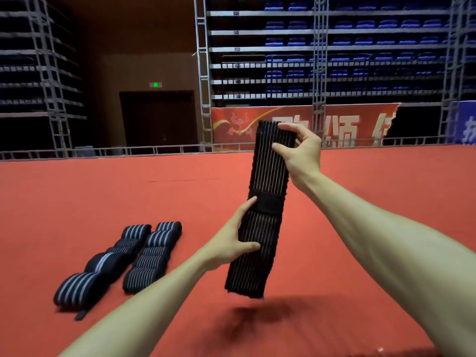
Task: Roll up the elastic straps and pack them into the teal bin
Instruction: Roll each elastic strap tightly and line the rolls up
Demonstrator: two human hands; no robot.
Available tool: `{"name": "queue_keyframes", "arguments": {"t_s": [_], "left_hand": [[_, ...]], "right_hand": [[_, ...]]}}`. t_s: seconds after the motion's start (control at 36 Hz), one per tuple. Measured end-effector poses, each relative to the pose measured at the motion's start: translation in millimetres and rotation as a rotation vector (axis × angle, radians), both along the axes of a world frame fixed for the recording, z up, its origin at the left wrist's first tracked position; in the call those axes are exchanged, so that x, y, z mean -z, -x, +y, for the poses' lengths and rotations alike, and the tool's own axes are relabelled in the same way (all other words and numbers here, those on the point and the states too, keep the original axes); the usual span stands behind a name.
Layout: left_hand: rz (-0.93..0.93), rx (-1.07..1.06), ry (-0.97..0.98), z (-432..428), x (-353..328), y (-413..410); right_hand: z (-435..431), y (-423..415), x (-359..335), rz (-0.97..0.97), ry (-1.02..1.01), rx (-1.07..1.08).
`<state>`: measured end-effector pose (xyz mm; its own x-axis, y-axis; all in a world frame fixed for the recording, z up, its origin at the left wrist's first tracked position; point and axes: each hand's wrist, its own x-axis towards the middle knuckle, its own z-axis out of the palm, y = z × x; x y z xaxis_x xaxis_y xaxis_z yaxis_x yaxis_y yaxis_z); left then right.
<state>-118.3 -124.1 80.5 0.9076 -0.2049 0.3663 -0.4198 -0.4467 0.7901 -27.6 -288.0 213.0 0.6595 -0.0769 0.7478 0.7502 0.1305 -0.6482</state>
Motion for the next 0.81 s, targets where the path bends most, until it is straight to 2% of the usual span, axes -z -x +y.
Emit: {"name": "queue_keyframes", "arguments": {"t_s": [0.14, 0.28, 0.44, 0.67, 0.72, 0.81], "left_hand": [[0.119, 0.008, -0.023, 29.1, 22.4, 14.7], [0.157, -0.041, -0.238, 57.2, 29.7, 21.6], [0.28, -0.083, -0.309, 84.7, 32.7, 20.4], [0.323, -0.097, -0.6, 86.5, 111.2, 7.8], [0.307, -0.152, -0.594, 90.7, 118.8, 6.4], [0.306, -0.184, -0.603, 97.0, 117.1, 7.8]], "right_hand": [[-4.4, -27.0, 49.4, 0.112, 0.01, 0.102], [-17.7, -49.8, 111.5, 0.216, 0.116, 0.165], [-45.2, -60.0, 198.9, 0.423, 0.171, 0.283], [-59.2, -39.1, 278.1, 0.483, 0.608, 0.303], [-59.8, -39.8, 286.1, 0.485, 0.719, 0.331], [-58.5, -42.6, 287.6, 0.498, 0.739, 0.363]]}}
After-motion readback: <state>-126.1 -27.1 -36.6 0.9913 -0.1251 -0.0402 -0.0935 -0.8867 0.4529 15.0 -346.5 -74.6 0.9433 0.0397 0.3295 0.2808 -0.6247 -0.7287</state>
